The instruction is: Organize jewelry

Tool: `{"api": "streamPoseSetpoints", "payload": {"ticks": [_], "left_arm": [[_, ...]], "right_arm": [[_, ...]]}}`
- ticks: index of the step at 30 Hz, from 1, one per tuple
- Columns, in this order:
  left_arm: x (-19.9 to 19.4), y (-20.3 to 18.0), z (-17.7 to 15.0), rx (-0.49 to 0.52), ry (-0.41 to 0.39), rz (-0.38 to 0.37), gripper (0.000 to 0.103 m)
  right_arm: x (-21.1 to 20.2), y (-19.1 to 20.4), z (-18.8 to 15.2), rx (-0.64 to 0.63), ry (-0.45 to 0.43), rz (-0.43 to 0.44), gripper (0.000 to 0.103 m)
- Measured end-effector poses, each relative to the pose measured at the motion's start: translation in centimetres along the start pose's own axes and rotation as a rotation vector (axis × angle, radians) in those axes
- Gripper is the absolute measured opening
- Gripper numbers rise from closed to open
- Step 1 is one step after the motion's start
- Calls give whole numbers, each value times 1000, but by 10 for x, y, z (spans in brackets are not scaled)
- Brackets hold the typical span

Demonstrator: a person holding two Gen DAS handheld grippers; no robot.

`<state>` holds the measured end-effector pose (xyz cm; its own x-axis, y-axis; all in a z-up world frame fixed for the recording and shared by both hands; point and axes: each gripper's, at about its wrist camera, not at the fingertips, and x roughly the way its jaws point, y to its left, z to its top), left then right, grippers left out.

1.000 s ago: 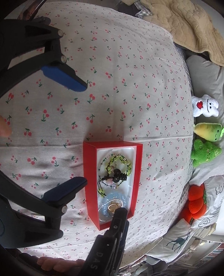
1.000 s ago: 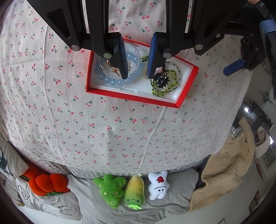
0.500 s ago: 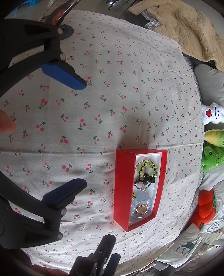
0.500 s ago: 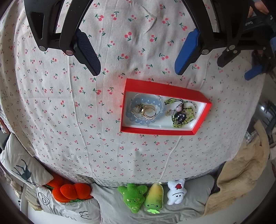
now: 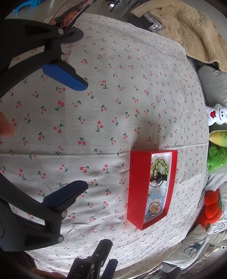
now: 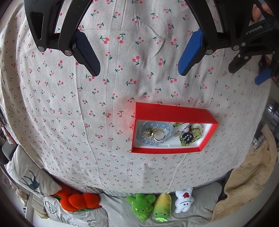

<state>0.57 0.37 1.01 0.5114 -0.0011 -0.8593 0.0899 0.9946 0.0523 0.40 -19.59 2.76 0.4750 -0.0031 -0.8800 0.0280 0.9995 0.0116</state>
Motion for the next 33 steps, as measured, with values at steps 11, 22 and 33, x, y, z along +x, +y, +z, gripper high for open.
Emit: {"api": "streamPoseSetpoints", "payload": {"ticks": [11, 22, 33], "left_arm": [[-8, -4, -2, 11, -17, 1, 102], [-10, -8, -2, 13, -20, -11, 102], [-11, -11, -1, 11, -23, -8, 102]], "right_arm": [[-3, 5, -4, -14, 3, -2, 92], [-3, 5, -5, -10, 10, -3, 92], [-2, 5, -6, -7, 14, -2, 92]]}}
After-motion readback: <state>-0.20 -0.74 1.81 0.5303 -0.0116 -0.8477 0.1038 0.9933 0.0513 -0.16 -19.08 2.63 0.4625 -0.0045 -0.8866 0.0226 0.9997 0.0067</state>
